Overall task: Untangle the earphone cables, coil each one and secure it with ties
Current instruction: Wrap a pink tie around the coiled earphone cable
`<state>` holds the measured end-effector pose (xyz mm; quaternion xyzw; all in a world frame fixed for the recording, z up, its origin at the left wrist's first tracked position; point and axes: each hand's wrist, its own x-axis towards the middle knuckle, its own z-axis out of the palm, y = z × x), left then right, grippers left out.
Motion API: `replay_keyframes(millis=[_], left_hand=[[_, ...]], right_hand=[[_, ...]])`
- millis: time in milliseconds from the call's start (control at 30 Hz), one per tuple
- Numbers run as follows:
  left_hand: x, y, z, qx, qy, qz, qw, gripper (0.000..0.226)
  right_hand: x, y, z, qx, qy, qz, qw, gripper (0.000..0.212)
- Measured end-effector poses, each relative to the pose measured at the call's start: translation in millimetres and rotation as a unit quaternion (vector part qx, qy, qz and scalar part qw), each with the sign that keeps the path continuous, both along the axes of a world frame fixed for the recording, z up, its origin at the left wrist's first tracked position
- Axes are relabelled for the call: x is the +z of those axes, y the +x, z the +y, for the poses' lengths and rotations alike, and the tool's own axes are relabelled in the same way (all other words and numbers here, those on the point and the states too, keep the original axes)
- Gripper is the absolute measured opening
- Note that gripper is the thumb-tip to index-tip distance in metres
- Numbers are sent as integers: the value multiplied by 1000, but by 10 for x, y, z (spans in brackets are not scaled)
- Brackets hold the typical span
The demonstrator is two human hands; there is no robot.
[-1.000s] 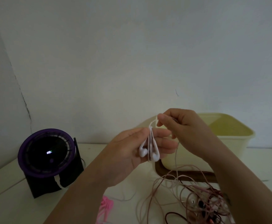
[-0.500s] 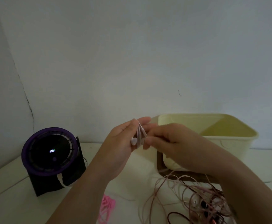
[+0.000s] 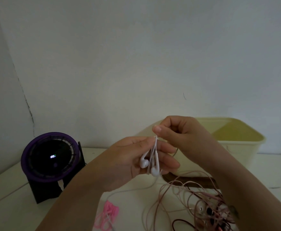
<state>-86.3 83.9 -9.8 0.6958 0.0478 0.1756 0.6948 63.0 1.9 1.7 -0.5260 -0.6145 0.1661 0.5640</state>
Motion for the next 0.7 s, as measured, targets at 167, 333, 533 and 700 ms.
replay_keyframes(millis=[167, 333, 533, 700], left_hand=[[52, -130, 69, 40, 142, 67, 987, 36], [43, -168, 60, 12, 116, 100, 988, 37], [75, -115, 121, -94, -102, -87, 987, 41], [74, -30, 164, 71, -184, -180, 964, 46]], right_hand=[[-59, -18, 50, -14, -1, -18, 1000, 30], [-72, -79, 64, -17, 21, -7, 1000, 30], [-215, -60, 193, 17, -15, 43, 999, 38], [-265, -117, 165, 47, -113, -83, 989, 27]])
